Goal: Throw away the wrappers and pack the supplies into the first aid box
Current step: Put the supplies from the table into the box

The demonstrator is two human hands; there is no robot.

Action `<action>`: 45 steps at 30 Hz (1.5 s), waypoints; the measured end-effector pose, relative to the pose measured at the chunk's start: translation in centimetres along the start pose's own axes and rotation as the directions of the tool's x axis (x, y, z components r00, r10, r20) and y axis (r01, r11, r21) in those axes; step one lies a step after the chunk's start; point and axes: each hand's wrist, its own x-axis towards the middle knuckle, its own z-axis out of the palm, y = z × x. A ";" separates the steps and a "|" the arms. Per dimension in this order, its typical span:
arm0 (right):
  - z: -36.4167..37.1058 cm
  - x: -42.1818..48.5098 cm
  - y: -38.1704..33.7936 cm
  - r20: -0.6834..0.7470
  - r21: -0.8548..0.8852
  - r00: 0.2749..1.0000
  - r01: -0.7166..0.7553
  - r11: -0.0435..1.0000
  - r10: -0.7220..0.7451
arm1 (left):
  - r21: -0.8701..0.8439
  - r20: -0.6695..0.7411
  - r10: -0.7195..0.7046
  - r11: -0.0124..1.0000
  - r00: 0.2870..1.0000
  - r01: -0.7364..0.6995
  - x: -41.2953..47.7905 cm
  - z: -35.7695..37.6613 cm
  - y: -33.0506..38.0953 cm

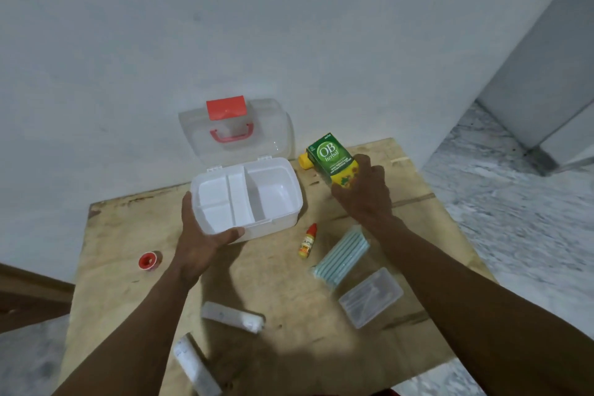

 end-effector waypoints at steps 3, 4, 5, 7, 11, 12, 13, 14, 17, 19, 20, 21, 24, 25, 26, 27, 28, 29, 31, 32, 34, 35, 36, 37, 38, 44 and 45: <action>-0.9 -1.1 -1.7 -0.130 0.107 0.990 0.065 0.992 -0.051 | -0.013 0.009 0.013 1.000 1.000 -0.013 0.2 -0.2 0.1; -1.0 -1.7 -2.2 -0.161 0.138 0.985 0.088 0.986 -0.066 | -0.022 0.015 0.018 1.000 1.000 -0.018 0.3 -0.3 0.0; -1.1 -2.3 -2.6 -0.177 0.177 0.982 0.103 0.979 -0.071 | -0.024 0.019 0.028 0.999 0.999 -0.028 0.4 -0.3 -0.2; -1.1 -3.6 -3.2 -0.177 0.249 0.981 0.117 0.961 -0.073 | -0.025 0.020 0.035 0.999 0.999 -0.035 0.5 -0.4 -0.6; -0.6 -4.9 -4.2 -0.187 0.244 0.966 0.222 0.944 -0.179 | -0.006 0.005 0.051 0.999 0.999 -0.051 0.4 -0.4 -0.9; -0.5 -4.9 -4.3 -0.186 0.208 0.954 0.274 0.939 -0.237 | 0.002 -0.006 0.062 0.998 0.998 -0.062 0.4 -0.4 -1.0; -0.3 -4.8 -4.5 -0.175 0.175 0.941 0.319 0.931 -0.290 | 0.008 -0.020 0.069 0.998 0.997 -0.069 0.3 -0.3 -0.9; -0.1 -4.6 -4.6 -0.157 0.153 0.931 0.353 0.923 -0.330 | 0.011 -0.030 0.072 0.997 0.997 -0.072 0.3 -0.2 -0.9; 0.5 -4.1 -4.4 -0.111 0.139 0.925 0.376 0.916 -0.362 | 0.030 -0.054 0.070 0.997 0.996 -0.068 0.2 -0.2 -0.8; 0.9 -3.7 -3.9 -0.086 0.171 0.944 0.328 0.929 -0.318 | 0.054 -0.075 0.062 0.997 0.995 -0.058 0.4 -0.4 -1.0; 1.1 -3.4 -3.7 -0.069 0.186 0.953 0.302 0.935 -0.294 | 0.069 -0.077 0.058 0.996 0.995 -0.053 0.5 -0.6 -1.2; 1.3 -3.2 -3.6 -0.046 0.189 0.960 0.281 0.941 -0.278 | 0.082 -0.077 0.060 0.995 0.995 -0.054 0.6 -0.7 -1.2; 1.8 -2.5 -3.4 0.016 0.179 0.965 0.253 0.951 -0.260 | 0.058 -0.035 0.130 0.990 0.991 -0.128 0.6 -1.0 -0.7; 2.0 -2.4 -3.3 0.022 0.184 0.968 0.241 0.953 -0.249 | 0.040 -0.012 0.165 0.986 0.986 -0.164 0.6 -1.0 -0.5; 2.2 -2.3 -3.3 0.024 0.188 0.972 0.227 0.956 -0.235 | 0.031 0.006 0.190 0.981 0.982 -0.190 0.6 -1.0 -0.3; 2.4 -2.2 -3.3 0.025 0.191 0.973 0.220 0.957 -0.228 | 0.027 0.017 0.204 0.978 0.979 -0.204 0.6 -1.0 -0.1; 2.6 -2.1 -3.2 0.025 0.194 0.974 0.218 0.956 -0.227 | 0.031 0.025 0.210 0.977 0.977 -0.210 0.6 -0.9 0.0; 2.9 -2.1 -3.1 0.027 0.206 0.973 0.220 0.954 -0.230 | 0.039 0.025 0.210 0.977 0.977 -0.210 0.5 -0.8 0.0; 3.3 -2.0 -2.8 0.028 0.248 0.971 0.223 0.943 -0.238 | 0.063 -0.003 0.190 0.980 0.982 -0.190 0.3 -0.6 0.1; 3.4 -2.0 -2.7 0.020 0.257 0.970 0.229 0.939 -0.243 | 0.069 -0.024 0.181 0.981 0.983 -0.179 0.3 -0.4 0.2; 3.6 -1.7 -2.8 0.007 0.235 0.968 0.241 0.942 -0.250 | 0.072 -0.050 0.171 0.983 0.984 -0.167 0.2 -0.2 0.2; 3.5 -1.5 -3.0 0.007 0.221 0.967 0.246 0.944 -0.254 | 0.076 -0.056 0.169 0.983 0.984 -0.165 0.3 -0.1 0.2; 3.5 -1.2 -3.3 0.009 0.202 0.965 0.254 0.946 -0.262 | 0.083 -0.060 0.165 0.984 0.985 -0.159 0.3 0.0 0.2; 3.4 -0.9 -3.7 0.007 0.166 0.962 0.269 0.949 -0.274 | 0.086 -0.062 0.160 0.984 0.985 -0.154 0.3 0.0 0.3; 3.4 -0.5 -4.1 0.001 0.113 0.956 0.290 0.950 -0.292 | 0.086 -0.062 0.157 0.985 0.986 -0.151 0.3 0.0 0.4; 3.8 1.1 -7.0 0.122 -0.090 0.911 0.404 0.910 -0.393 | 0.095 -0.068 0.164 0.983 0.984 -0.157 0.4 0.3 0.7; 4.0 1.3 -7.3 0.147 -0.122 0.902 0.424 0.898 -0.406 | 0.097 -0.070 0.164 0.983 0.984 -0.157 0.4 0.3 0.7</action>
